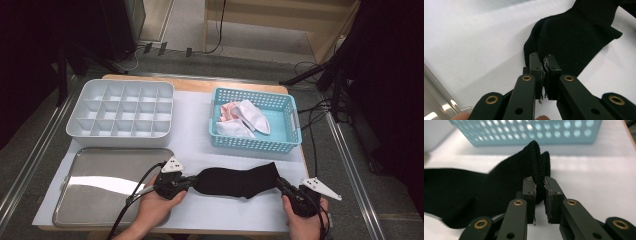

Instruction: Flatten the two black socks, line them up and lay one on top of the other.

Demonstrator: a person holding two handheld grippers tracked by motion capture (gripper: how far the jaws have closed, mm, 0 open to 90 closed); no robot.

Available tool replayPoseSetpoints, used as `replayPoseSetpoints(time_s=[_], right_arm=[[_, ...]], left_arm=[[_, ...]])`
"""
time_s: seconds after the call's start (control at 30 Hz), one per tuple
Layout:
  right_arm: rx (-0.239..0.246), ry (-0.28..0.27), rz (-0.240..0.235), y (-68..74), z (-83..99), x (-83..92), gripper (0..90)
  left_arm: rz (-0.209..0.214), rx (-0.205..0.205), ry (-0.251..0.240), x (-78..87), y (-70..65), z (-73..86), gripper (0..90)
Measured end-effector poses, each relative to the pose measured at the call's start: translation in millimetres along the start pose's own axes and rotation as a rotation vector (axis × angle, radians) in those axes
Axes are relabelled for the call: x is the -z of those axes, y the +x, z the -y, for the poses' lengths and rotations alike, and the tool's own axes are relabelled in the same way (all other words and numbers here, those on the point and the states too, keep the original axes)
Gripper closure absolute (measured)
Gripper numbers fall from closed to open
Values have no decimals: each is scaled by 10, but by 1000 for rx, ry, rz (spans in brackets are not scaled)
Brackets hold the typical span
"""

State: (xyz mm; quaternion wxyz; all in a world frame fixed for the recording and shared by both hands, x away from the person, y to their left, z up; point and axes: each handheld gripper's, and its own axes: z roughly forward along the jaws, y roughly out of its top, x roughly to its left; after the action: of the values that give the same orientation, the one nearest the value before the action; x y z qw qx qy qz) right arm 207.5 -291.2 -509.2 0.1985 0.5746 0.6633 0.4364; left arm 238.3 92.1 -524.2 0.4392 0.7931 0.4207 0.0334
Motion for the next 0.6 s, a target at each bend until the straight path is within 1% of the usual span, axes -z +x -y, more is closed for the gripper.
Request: replayPoseSetpoints(time_s=[0.1, 0.13, 0.2, 0.27, 0.3, 0.4, 0.43, 0.6], right_arm=[[16, -38, -23, 101, -56, 73, 806], [22, -48, -30, 145, -74, 91, 806], [26, -64, -47, 240, -107, 114, 806], [43, -78, -71, 346, -138, 117, 806], [58, -83, -95, 447, -162, 105, 807], [70, -88, -118, 586, -180, 74, 808], [78, -88, -130, 652, -185, 54, 808], [135, -81, -182, 990, -180, -53, 808]], left_arm=[[-2, 12, -2, -1, 11, -5, 879], [3, 17, -3, -2, 17, -6, 880], [0, 23, -7, -4, 25, -3, 880], [3, 30, -3, -13, 36, -2, 882], [5, 33, -2, -12, 36, -2, 882], [5, 36, -5, -5, 36, -6, 882], [6, 35, -8, 3, 36, -8, 883], [10, 36, -5, 5, 31, -14, 889]])
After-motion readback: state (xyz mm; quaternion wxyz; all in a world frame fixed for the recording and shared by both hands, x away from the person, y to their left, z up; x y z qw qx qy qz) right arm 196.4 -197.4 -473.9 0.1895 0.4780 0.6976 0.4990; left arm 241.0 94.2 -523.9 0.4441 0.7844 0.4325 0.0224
